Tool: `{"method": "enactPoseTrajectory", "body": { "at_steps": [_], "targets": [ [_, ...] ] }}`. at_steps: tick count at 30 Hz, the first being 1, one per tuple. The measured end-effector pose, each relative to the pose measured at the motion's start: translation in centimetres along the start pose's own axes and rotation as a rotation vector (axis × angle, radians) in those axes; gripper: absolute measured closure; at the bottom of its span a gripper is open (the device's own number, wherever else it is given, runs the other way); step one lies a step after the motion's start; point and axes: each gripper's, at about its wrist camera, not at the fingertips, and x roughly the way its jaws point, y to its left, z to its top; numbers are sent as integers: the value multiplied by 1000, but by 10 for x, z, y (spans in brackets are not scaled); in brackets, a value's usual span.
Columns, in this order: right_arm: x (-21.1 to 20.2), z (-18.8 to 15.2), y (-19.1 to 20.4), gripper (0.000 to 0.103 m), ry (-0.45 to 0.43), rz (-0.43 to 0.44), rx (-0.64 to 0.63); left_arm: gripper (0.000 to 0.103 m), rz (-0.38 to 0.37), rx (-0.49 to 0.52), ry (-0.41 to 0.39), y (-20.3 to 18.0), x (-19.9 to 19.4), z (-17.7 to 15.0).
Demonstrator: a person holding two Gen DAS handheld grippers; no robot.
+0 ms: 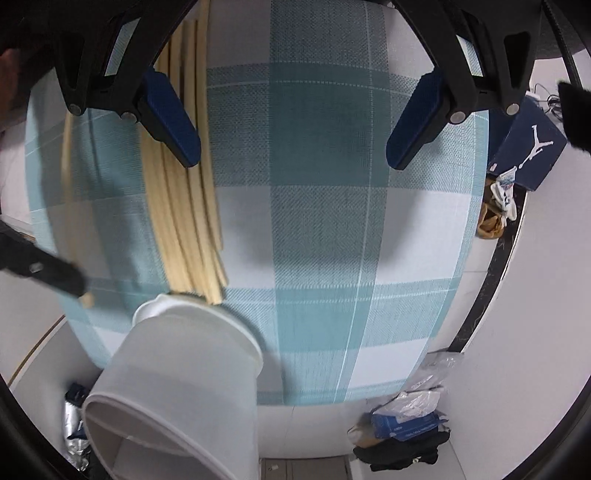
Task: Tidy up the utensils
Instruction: 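Lift the chopstick with the right gripper and carry it over the holder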
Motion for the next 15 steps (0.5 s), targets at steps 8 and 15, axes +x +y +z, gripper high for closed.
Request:
{"method": "enactPoseTrajectory", "body": {
  "at_steps": [8,15],
  "targets": [
    [-25,7,-17,99,-64,86,104,4,-12,-30,21,2,2,1],
    [-43,8,-19,99,-120,144,127,19,-30,-31,24,-1,2,3]
  ]
}}
